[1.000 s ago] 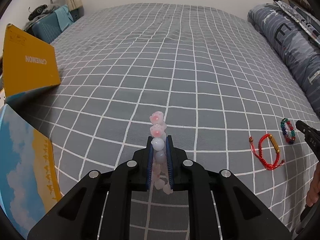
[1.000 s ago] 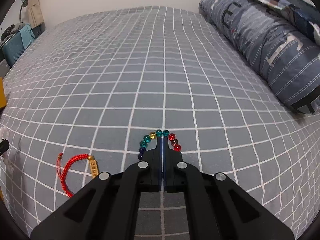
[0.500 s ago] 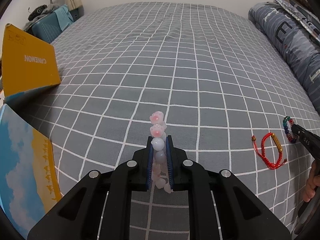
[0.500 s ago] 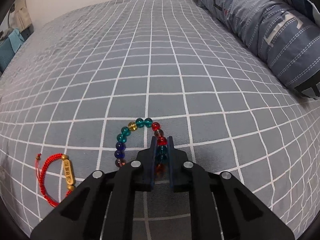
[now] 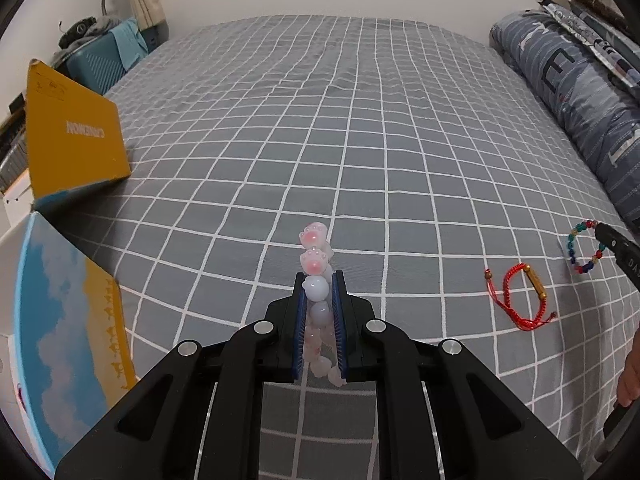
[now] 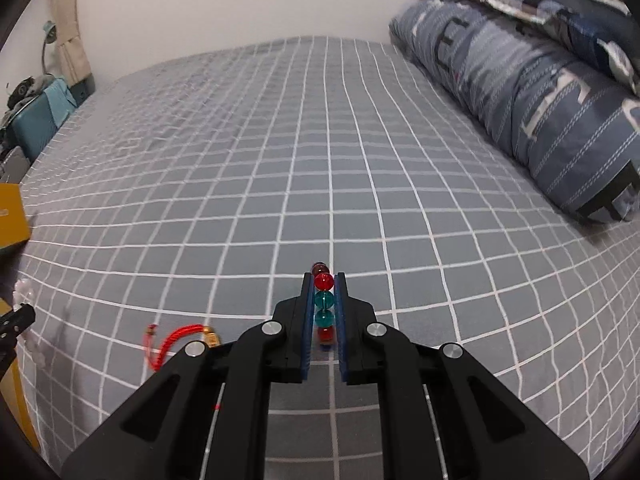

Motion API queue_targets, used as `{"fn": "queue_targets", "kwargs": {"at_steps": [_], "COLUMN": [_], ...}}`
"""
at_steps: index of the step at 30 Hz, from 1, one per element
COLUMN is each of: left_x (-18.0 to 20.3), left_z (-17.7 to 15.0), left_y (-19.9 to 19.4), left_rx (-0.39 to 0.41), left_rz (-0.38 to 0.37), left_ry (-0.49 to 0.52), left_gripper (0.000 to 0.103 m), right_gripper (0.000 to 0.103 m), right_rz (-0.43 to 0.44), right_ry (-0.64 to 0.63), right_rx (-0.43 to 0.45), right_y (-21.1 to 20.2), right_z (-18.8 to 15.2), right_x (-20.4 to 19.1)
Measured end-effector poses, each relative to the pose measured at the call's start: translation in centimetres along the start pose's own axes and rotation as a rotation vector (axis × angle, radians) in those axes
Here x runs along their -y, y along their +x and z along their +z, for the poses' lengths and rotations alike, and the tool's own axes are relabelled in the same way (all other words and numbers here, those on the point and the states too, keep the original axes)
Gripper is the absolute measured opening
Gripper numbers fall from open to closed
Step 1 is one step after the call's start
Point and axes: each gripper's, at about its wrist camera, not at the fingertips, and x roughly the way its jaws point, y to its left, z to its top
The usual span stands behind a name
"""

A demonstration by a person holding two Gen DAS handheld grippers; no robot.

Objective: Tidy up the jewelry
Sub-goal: 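Carry both bracelets over the white box and lower them inside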

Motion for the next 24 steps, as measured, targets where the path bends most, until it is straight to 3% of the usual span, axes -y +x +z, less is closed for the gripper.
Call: {"fn": "queue_targets", "kwargs": {"at_steps": [12,24], "left_x": [-1.1,-4.7], "left_z": [-0.8,-1.9], "left_y": [-5.0,-10.3], "left_rx": [0.038,0.043], "left_rz": [-0.022,0.005], "left_ry": [0.0,-0.026], "left_gripper": [0.012,0.012], "right_gripper": [0.009,0.009], "right_rz": [0.0,0.063], "right_ry": [-0.046,-0.067], "right_rx": [0.036,0.047], "right_y": [-5.4,-10.4], "right_z": [-0.2,-0.7], "right_x": [-1.3,-4.2]}}
